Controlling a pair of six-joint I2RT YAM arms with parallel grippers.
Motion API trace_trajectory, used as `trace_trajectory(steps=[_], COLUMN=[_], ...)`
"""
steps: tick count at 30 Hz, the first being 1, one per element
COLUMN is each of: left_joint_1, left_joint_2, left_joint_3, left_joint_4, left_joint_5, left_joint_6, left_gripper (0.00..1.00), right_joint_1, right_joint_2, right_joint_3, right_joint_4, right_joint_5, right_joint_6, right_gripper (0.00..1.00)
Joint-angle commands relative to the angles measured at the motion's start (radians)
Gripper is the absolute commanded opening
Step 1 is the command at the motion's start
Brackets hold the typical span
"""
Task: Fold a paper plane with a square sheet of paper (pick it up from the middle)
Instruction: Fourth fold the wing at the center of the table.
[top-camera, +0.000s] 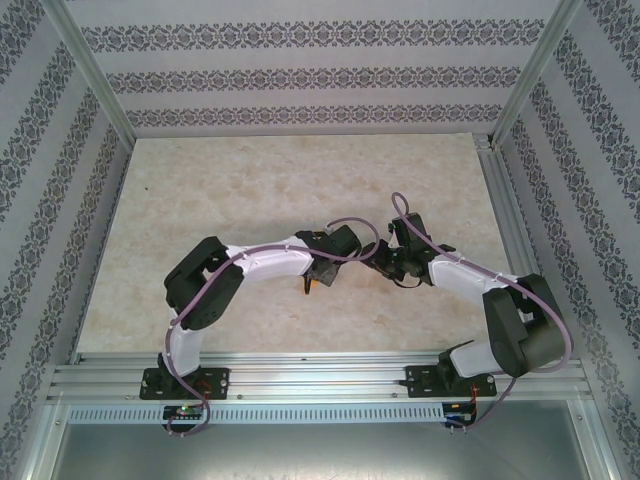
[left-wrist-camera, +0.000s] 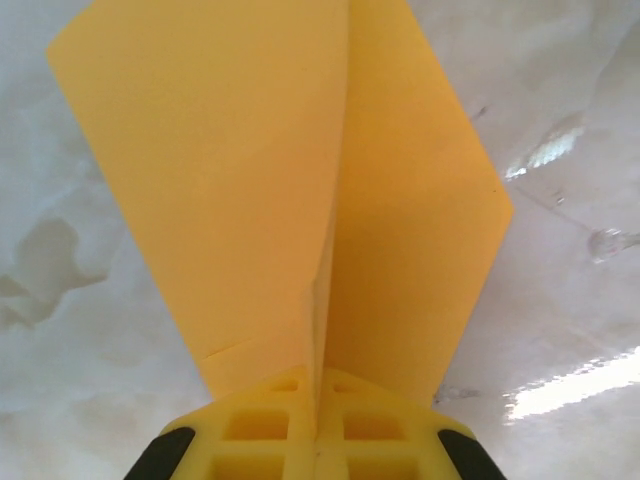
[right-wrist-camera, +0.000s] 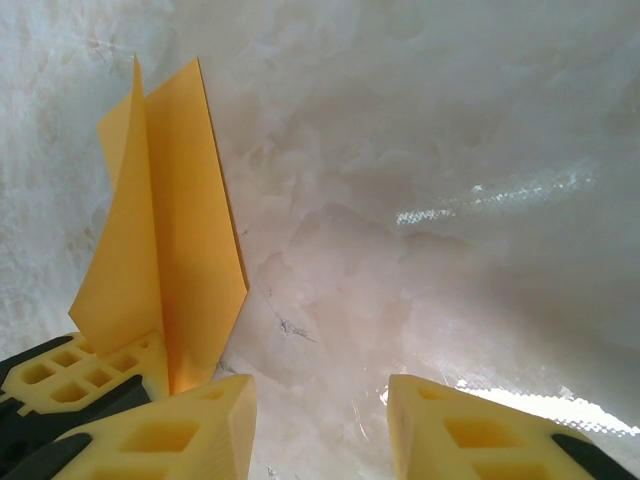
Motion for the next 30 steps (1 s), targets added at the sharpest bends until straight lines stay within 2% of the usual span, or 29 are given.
trace_trajectory(steps=[1, 7, 12, 15, 18, 25, 30], left_joint_1=[0.019, 0.039, 0.075, 0.103, 0.129, 0.163, 0.186], left_joint_2=[-0.047, -0.097, -0.132, -0.147, -0.154, -0.182, -0.193], left_joint_3=[-0.027, -0.116, -0.219, -0.277, -0.326, -0.408, -0.442], left_joint_4=[0.114, 0.297, 0.465, 0.566, 0.649, 0.745, 0.777], left_joint_5=[0.160, 0.271, 0.347, 0.412, 0.470, 0.508, 0.530], left_joint_6=[-0.142, -0.304, -0.381, -0.409, -0.427, -0.443, -0.446], left_gripper=[0.01, 0.01, 0.02, 0.03, 0.03, 0.04, 0.04], right_joint_1=[0.008, -0.012, 0.003, 0.038, 0.088, 0.188, 0.216], right_joint_2=[-0.003, -0.023, -0.020, -0.007, 0.021, 0.119, 0.160], right_joint_3=[0.027, 0.019, -0.001, -0.012, -0.023, -0.045, -0.133], right_joint_4=[-0.012, -0.016, 0.046, 0.094, 0.177, 0.341, 0.581], right_joint_5=[0.009, -0.021, -0.081, -0.106, -0.123, -0.118, -0.125], right_joint_6=[-0.036, -0.056, -0.028, 0.007, 0.065, 0.178, 0.306], right_gripper=[0.38, 0.37, 0.34, 0.30, 0.20, 0.06, 0.00])
